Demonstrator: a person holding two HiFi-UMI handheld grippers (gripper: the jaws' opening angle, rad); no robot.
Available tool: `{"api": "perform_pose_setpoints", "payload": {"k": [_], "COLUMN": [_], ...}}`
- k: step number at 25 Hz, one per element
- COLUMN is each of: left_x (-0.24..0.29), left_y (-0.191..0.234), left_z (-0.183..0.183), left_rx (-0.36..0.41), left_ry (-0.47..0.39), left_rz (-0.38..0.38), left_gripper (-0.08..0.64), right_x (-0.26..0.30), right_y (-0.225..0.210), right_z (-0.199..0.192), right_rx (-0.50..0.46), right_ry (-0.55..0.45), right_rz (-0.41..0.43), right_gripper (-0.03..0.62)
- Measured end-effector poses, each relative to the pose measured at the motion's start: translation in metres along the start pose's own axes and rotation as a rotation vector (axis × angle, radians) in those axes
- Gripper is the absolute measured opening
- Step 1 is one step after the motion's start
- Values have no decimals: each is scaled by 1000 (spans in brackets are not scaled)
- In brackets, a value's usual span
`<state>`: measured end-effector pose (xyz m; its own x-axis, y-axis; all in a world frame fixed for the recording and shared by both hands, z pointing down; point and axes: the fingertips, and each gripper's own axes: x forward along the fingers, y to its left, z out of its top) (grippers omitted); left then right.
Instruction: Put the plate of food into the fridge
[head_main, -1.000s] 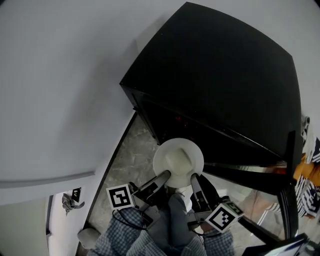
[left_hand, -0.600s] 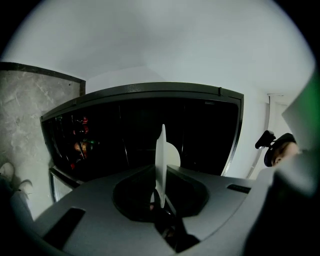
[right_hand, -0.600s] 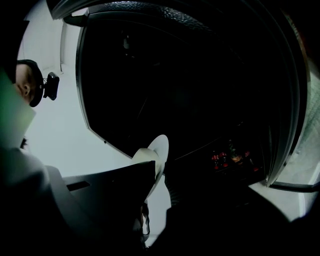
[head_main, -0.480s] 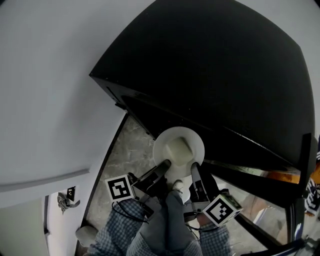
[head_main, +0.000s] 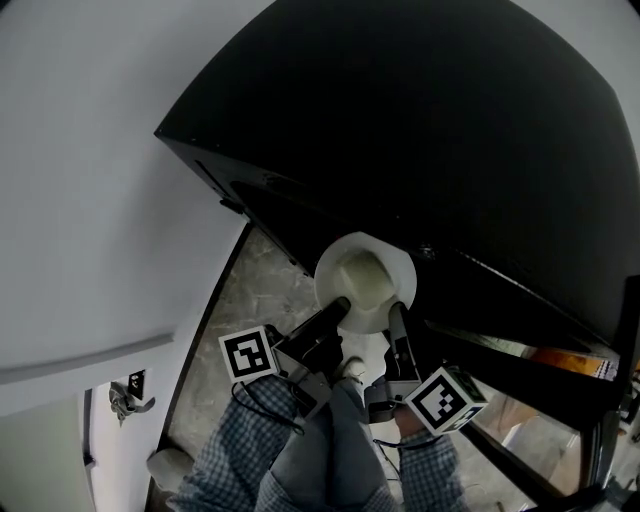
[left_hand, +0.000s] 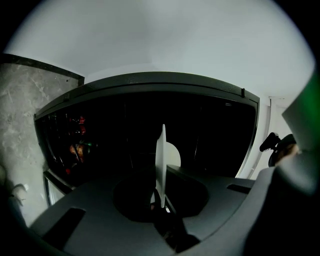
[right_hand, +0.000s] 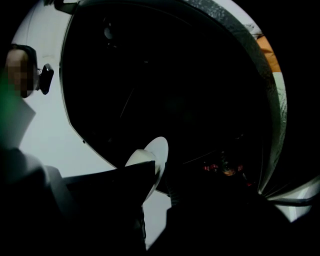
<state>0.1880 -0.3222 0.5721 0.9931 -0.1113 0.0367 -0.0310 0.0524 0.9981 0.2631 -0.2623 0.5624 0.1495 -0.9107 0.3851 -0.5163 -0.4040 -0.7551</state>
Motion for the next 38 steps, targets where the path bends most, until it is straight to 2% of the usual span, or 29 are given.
{"api": "perform_pose_setpoints", "payload": {"k": [8, 25, 34, 38], "left_x": [16, 48, 58, 60], "left_y": [19, 42, 47, 56], "left_z": [10, 24, 26, 38], "left_rx": [-10, -14, 11, 13], "left_ry": [7, -38, -41, -74], "left_rz": [4, 27, 56, 91], "left_gripper": [34, 26, 26, 28], "right_x": [15, 40, 42, 37], "right_y": [-13, -40, -55, -53], "right_z": [2, 11, 11, 8], "right_rx": [-57, -172, -193, -236], "right_ry": [-22, -124, -99, -91], "right_rz": [-51, -258, -342, -343], "right_gripper": [66, 66, 75, 75]}}
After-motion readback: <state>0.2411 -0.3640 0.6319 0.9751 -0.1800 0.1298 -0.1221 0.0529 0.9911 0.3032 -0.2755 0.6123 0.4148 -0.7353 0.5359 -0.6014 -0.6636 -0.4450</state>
